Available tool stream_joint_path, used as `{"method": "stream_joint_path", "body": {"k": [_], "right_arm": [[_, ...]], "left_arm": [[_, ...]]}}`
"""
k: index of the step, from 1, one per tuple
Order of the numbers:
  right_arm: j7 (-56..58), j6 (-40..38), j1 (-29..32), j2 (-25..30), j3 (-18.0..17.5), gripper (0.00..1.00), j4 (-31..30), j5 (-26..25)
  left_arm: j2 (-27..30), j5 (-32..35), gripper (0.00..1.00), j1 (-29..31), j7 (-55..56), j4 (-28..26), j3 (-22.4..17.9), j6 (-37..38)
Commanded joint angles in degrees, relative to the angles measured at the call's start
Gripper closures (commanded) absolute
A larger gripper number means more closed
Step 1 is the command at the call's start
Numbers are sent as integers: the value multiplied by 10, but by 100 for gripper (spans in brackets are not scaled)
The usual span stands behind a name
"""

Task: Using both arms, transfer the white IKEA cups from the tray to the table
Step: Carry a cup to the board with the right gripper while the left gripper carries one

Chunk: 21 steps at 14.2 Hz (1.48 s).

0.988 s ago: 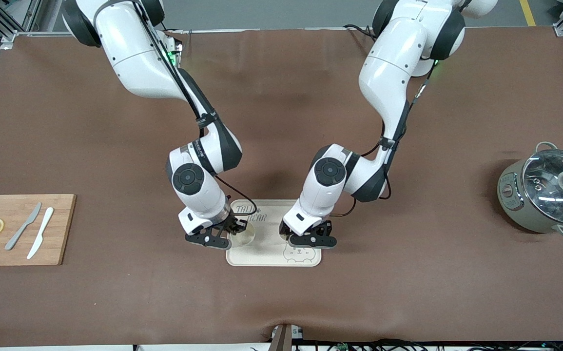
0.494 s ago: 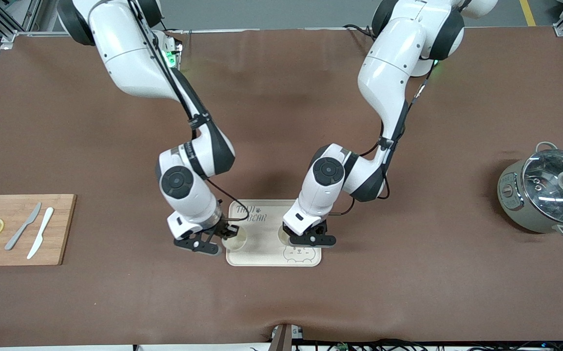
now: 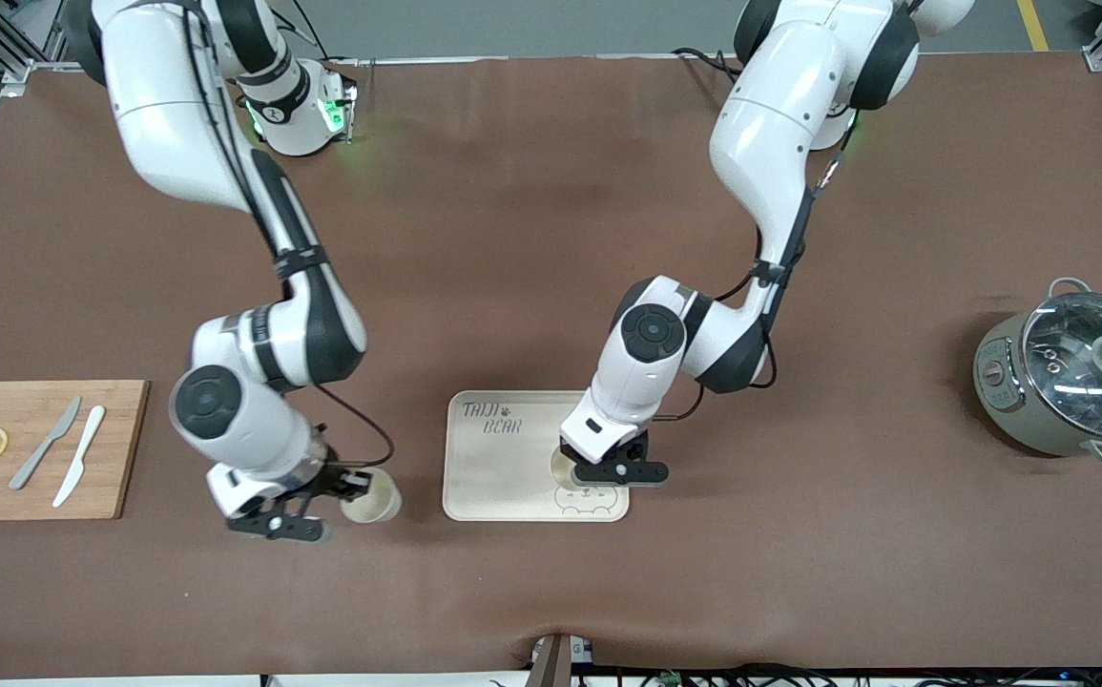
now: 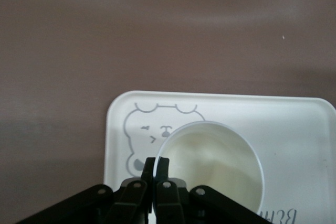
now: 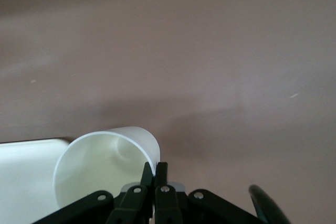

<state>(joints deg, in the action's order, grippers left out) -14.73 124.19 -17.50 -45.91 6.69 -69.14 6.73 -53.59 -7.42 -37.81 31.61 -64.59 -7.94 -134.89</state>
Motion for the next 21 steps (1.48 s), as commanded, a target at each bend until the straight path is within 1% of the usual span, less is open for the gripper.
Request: {"method": "stream_joint_path", "body": {"k": [1, 3, 4, 6, 8, 9, 11, 13, 14, 16, 17, 21], "right_arm": [[94, -11, 53, 12, -12, 100, 0, 10], [151, -11, 85, 12, -13, 100, 0, 11], [173, -11, 98, 11, -13, 100, -1, 12], [222, -11, 122, 11, -13, 100, -1, 13], [254, -11, 141, 10, -13, 100, -6, 12], [266, -11, 149, 8, -13, 100, -7, 12], [295, -11, 166, 4, -13, 100, -7, 12], [316, -8, 176, -2, -13, 100, -9, 12], [316, -9, 182, -5, -13, 100, -11, 12], [317, -5, 184, -8, -13, 100, -24, 11], [317, -4, 185, -12, -13, 100, -26, 12], [314, -6, 184, -19, -13, 100, -45, 13]], "left_arm": [[147, 1, 100, 4, -20, -172, -4, 22], [259, 24, 100, 12, -57, -301, -4, 6], [311, 34, 100, 23, -72, -357, -3, 1], [398, 57, 100, 29, -95, -464, -4, -18], [477, 83, 100, 56, -112, -570, -2, -74], [511, 83, 100, 64, -137, -622, -1, -100], [559, 83, 100, 91, -178, -704, -1, -147], [580, 83, 100, 115, -218, -764, 0, -191], [580, 84, 100, 127, -237, -791, 0, -227], [568, 84, 100, 143, -257, -845, 0, -326], [552, 84, 100, 152, -270, -863, 0, -371], [473, 84, 100, 160, -284, -879, 1, -477]]}}
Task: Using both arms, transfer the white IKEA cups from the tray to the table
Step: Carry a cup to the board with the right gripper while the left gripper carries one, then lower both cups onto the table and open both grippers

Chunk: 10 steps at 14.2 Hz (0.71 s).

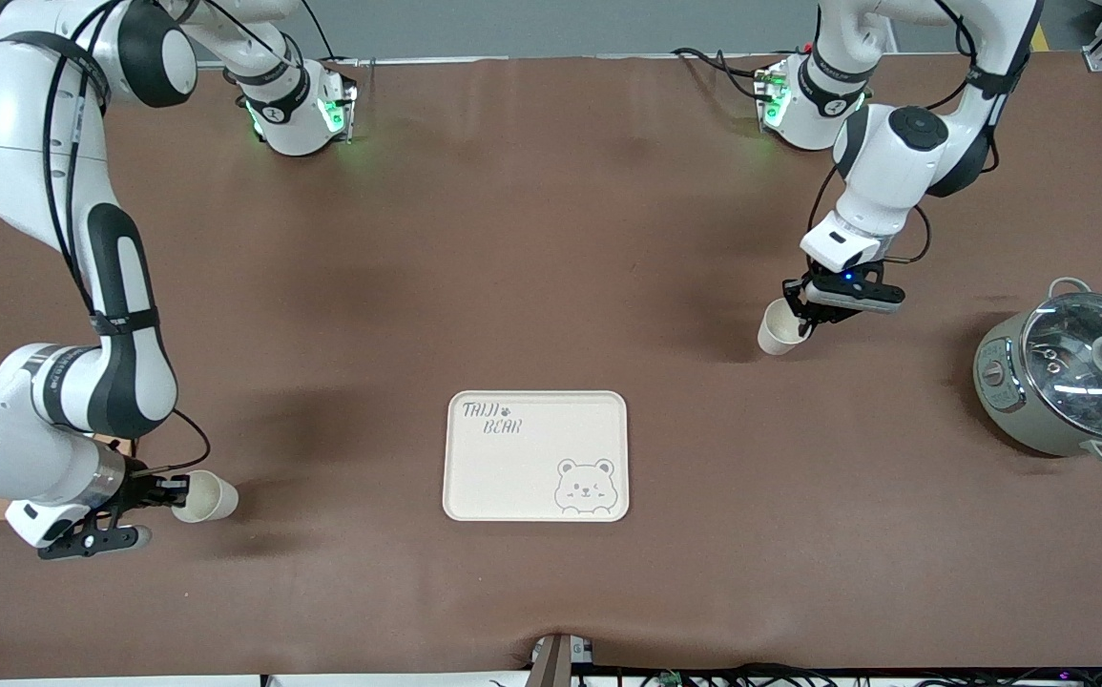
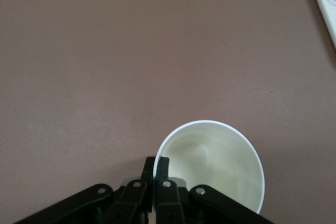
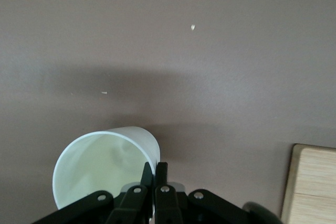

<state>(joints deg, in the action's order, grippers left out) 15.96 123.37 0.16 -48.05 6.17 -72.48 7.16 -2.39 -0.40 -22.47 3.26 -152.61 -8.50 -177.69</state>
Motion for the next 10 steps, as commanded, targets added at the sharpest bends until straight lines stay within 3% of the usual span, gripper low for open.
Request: {"method": "stream_joint_path", "body": {"k": [1, 3, 5, 6, 7, 8, 10], "right_arm": [[7, 2, 7, -1, -8, 100, -12, 8], [6, 1, 7, -3, -8, 90, -13, 10], [4, -1, 5, -3, -8, 58, -13, 10], [3, -2, 5, -1, -8, 42, -13, 10], [3, -3, 5, 0, -8, 23, -13, 10], [3, -3, 5, 2, -8, 0, -13, 10], [2, -3, 4, 7, -8, 0, -12, 10]], "left_arm": [[-61, 14, 100, 8, -1, -1, 7, -76], [-97, 14, 100, 8, -1, -1, 8, -113], [-112, 14, 100, 8, -2, 2, 8, -125], [-112, 14, 68, 8, -2, 4, 8, -125], [-112, 14, 1, 7, -3, 5, 8, -124], [-107, 14, 0, 7, -2, 7, 8, -123], [-87, 14, 0, 7, 2, 16, 8, -98]]}}
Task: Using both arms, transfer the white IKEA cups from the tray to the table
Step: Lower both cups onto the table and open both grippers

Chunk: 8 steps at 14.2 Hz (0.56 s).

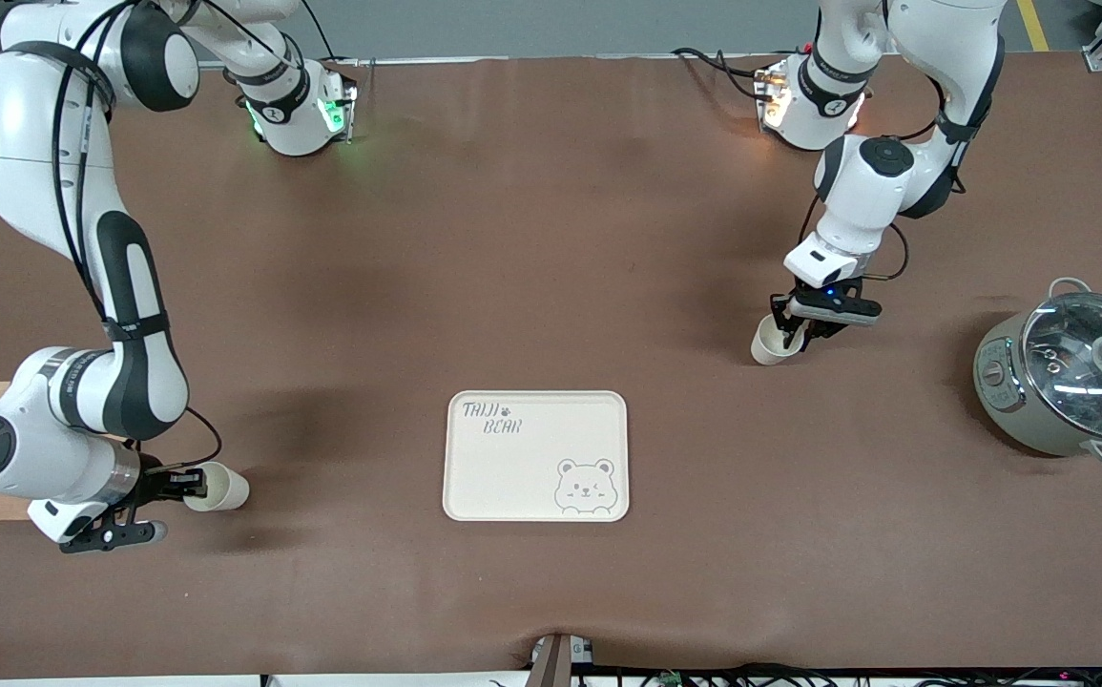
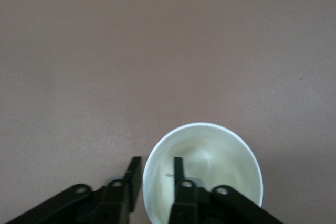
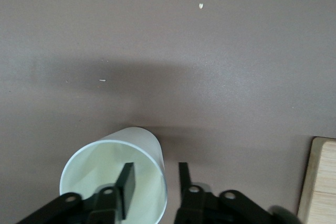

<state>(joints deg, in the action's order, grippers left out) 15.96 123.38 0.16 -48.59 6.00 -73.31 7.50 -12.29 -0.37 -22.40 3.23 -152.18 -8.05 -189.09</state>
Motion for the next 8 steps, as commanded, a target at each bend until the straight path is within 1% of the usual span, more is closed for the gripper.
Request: {"method": "stream_joint_path", "body": {"k": [1, 2, 4, 6, 8], "right_arm": [[-4, -4, 4, 19, -6, 0, -3, 7], [-7, -4, 3, 28, -6, 0, -3, 7], [-8, -20, 2, 51, -6, 0, -3, 6], [-12, -59, 2, 83, -5, 0, -3, 6], [-22, -82, 1, 119, -4, 0, -3, -3]], "left_arm": [[29, 13, 0, 6, 2, 21, 3, 52], [51, 13, 0, 6, 2, 31, 3, 102], [105, 12, 0, 5, 3, 89, 3, 278], [127, 12, 0, 4, 5, 182, 3, 448], [109, 11, 0, 6, 7, 309, 2, 595]]}}
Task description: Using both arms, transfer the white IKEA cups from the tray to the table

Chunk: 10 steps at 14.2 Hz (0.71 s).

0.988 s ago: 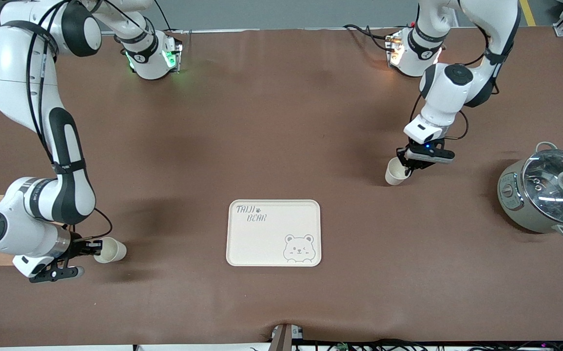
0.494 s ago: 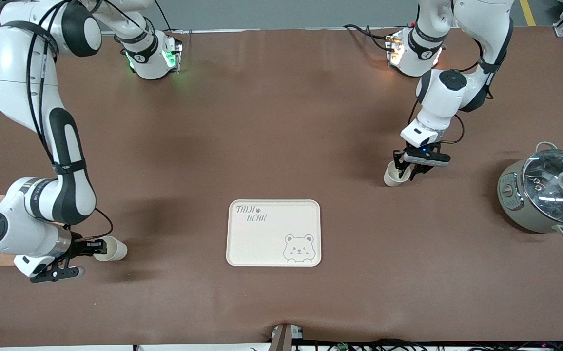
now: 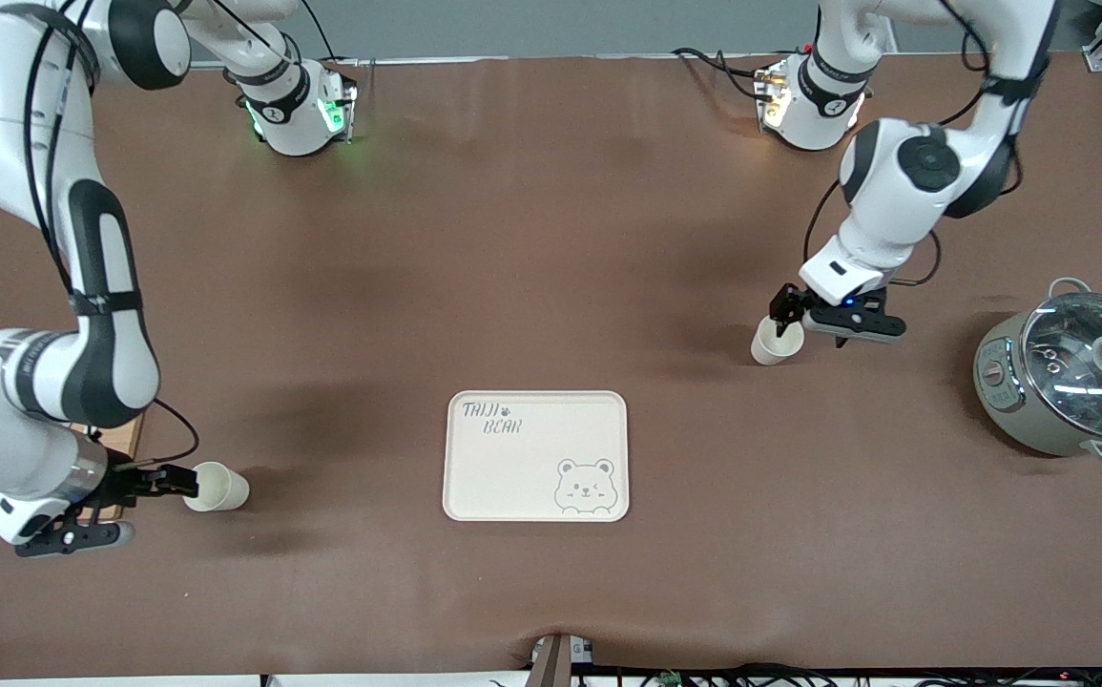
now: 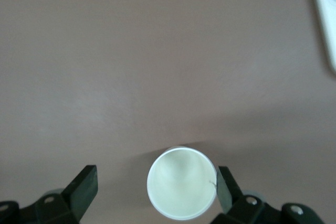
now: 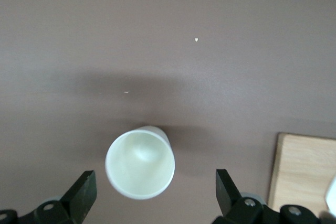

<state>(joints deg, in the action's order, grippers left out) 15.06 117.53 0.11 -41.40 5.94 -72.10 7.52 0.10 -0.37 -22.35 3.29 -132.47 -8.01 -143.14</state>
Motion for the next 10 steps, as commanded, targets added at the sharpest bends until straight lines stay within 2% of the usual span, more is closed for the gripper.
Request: {"method": "stream_joint_path", "body": {"k": [1, 3, 5, 7, 10], "right_arm": [[-24, -42, 2, 68, -3, 0, -16, -2], [-70, -85, 3, 97, -3, 0, -14, -1], [-99, -122, 2, 134, -2, 0, -15, -2], [-108, -160, 1, 179, -2, 0, -16, -3], [-156, -214, 0, 224, -2, 0, -16, -4]], "left_arm": [[-39, 6, 0, 6, 6, 182, 0, 191], [-90, -1, 0, 19, 8, 298, -1, 264], [-158, -20, 0, 35, 9, 383, -2, 283], [-226, -21, 0, 35, 20, 435, -2, 282], [-298, -22, 0, 36, 46, 490, -2, 277]]}}
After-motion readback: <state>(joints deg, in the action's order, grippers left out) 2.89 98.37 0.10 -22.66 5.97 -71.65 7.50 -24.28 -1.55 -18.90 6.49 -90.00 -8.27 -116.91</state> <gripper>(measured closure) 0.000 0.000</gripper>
